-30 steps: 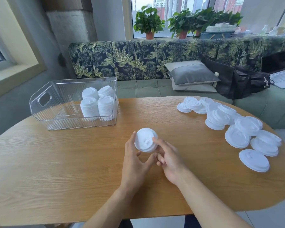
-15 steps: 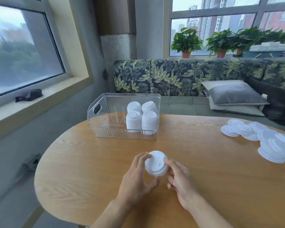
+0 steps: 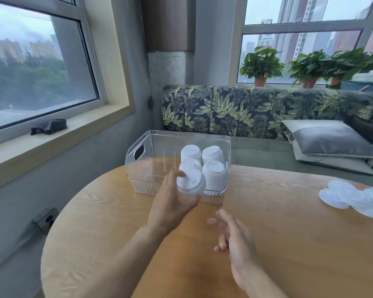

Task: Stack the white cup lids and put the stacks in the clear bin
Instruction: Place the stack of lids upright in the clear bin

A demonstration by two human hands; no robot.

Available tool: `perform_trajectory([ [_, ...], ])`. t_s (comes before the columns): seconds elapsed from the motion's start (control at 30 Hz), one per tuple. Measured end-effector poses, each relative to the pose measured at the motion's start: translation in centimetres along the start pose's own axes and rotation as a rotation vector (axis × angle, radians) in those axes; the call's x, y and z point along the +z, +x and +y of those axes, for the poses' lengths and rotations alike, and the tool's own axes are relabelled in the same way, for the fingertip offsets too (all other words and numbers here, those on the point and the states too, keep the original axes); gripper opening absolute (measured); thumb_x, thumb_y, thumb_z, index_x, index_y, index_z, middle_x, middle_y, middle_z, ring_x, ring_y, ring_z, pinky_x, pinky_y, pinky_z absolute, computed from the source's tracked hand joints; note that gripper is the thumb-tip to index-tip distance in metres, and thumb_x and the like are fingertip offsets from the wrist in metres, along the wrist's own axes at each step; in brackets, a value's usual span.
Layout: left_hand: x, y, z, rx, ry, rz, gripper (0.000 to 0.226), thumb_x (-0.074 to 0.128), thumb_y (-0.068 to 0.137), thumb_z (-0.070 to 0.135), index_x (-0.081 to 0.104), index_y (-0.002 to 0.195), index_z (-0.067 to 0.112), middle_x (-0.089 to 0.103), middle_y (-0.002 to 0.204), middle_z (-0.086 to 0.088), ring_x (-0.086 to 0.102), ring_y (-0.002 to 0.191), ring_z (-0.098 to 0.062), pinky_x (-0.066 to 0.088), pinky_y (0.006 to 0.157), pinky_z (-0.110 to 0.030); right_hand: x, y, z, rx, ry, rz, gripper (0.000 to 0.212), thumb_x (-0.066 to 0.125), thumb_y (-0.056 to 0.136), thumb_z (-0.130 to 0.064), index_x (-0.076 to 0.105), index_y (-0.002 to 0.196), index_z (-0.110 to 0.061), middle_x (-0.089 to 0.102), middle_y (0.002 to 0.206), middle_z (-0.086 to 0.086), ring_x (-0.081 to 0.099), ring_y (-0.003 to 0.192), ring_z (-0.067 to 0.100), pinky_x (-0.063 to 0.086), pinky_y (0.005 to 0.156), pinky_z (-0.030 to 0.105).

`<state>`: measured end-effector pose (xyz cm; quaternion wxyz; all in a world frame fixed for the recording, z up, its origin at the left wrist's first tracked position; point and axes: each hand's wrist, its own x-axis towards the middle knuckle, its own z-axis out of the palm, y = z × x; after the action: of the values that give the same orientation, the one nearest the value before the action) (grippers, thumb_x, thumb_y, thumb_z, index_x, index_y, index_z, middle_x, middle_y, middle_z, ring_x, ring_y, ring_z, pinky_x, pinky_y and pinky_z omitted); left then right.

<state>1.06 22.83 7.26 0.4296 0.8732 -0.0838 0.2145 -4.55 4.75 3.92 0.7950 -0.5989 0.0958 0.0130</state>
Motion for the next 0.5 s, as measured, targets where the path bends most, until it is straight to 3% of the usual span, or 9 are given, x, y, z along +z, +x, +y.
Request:
perform_trajectory([
  [0.1, 0.1, 4.4, -1.1, -0.001, 0.051, 0.017, 0.057, 0.083, 0.081, 0.034, 0.046, 0.124, 0.029, 0.051, 0.126, 0.007, 0.052, 0.104, -0.015, 0.044, 0.08, -0.033, -0.2, 1.8, 0.4, -0.01, -0.035, 0.058, 0.019, 0.068, 0.096, -0.025, 0.075, 0.095, -0.008, 0.078, 0.085, 0.006, 0.052, 0.048, 0.012, 0.047, 0.046, 0.028],
  [0.2, 0.8, 7.6, -2.3, -0.008, 0.147, 0.021, 0.058, 0.083, 0.081, 0.034, 0.045, 0.124, 0.028, 0.05, 0.124, 0.008, 0.053, 0.1, -0.018, 0.049, 0.079, -0.04, -0.7, 3.8, 0.9, -0.028, -0.112, 0.096, 0.013, 0.069, 0.096, -0.016, 0.073, 0.09, -0.005, 0.072, 0.071, 0.004, 0.049, 0.047, 0.014, 0.041, 0.042, 0.028],
  [0.4, 2.4, 11.5, -4.5, -0.106, 0.17, -0.008, 0.055, 0.082, 0.076, 0.043, 0.046, 0.116, 0.033, 0.06, 0.11, 0.005, 0.057, 0.092, -0.021, 0.041, 0.064, -0.036, -1.5, 6.2, 1.6, -0.121, -0.254, 0.115, 0.012, 0.07, 0.096, -0.016, 0.071, 0.086, -0.009, 0.066, 0.063, 0.002, 0.046, 0.045, 0.017, 0.037, 0.041, 0.03],
  [0.5, 2.8, 12.0, -5.1, -0.103, 0.162, -0.01, 0.051, 0.082, 0.076, 0.048, 0.047, 0.111, 0.037, 0.059, 0.096, 0.012, 0.055, 0.081, -0.007, 0.037, 0.058, -0.026, -1.7, 6.6, 1.9, -0.146, -0.282, 0.112, 0.013, 0.07, 0.095, -0.016, 0.071, 0.084, -0.009, 0.065, 0.06, 0.004, 0.048, 0.043, 0.019, 0.038, 0.041, 0.031],
])
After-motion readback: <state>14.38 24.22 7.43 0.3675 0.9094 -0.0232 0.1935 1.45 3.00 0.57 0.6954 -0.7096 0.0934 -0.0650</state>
